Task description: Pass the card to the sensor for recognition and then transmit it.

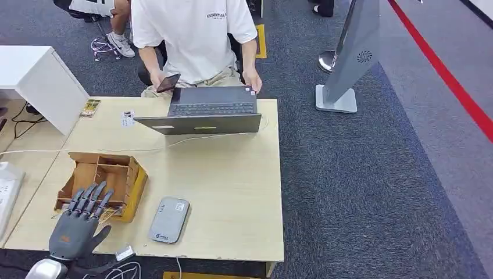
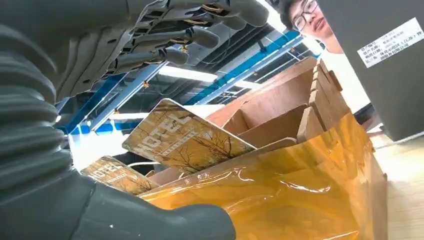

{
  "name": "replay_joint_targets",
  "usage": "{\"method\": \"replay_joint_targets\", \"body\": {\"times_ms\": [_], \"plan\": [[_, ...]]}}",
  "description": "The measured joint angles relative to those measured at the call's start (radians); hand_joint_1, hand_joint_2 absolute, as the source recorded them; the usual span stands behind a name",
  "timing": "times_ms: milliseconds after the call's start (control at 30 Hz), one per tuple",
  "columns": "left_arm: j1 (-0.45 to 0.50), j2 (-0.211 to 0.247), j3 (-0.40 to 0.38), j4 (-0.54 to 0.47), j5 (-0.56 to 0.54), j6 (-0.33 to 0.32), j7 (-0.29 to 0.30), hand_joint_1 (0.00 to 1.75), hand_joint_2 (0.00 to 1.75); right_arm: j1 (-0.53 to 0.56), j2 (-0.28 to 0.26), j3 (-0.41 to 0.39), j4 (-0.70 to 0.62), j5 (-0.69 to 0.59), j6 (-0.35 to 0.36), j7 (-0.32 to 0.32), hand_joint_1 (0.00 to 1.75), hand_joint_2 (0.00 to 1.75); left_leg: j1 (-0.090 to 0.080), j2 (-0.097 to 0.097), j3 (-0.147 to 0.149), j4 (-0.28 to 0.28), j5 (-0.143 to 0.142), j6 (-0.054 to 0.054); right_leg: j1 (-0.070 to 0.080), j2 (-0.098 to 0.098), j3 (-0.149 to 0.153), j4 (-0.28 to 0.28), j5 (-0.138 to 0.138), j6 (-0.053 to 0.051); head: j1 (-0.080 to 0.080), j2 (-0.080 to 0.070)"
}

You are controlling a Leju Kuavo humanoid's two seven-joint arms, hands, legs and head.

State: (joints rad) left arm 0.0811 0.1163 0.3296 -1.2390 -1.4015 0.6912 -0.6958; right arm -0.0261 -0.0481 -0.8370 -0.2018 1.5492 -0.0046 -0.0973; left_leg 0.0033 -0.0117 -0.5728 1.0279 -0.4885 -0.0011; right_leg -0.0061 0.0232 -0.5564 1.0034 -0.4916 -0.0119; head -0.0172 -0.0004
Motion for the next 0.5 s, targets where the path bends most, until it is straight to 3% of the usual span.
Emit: {"method": "replay_joint_targets", "body": {"times_ms": [233,267,500], "plan": [[0.000,0.002,-0.001,0.000,0.008,0.000,0.000,0.00,1.75,0.000,0.000,0.016,0.001,0.000,0.000,0.005,0.00,1.75,0.000,0.000,0.000,0.000,0.000,0.000,0.000,0.000,0.000,0.000,0.000,0.000,0.000,0.000],[0.000,0.002,-0.002,0.000,0.008,0.000,0.000,1.75,1.75,0.000,0.000,0.018,0.002,0.000,0.000,0.006,0.00,1.75,0.000,0.000,0.000,0.000,0.000,0.000,0.000,0.000,0.000,0.000,0.000,0.000,0.000,0.000],[-0.001,0.005,-0.012,0.004,0.035,0.000,0.000,1.75,1.75,0.000,0.000,0.026,0.002,0.000,0.000,0.007,0.00,1.75,0.000,0.000,0.000,0.000,0.000,0.000,0.000,0.000,0.000,0.000,0.000,0.000,0.000,0.000]]}}
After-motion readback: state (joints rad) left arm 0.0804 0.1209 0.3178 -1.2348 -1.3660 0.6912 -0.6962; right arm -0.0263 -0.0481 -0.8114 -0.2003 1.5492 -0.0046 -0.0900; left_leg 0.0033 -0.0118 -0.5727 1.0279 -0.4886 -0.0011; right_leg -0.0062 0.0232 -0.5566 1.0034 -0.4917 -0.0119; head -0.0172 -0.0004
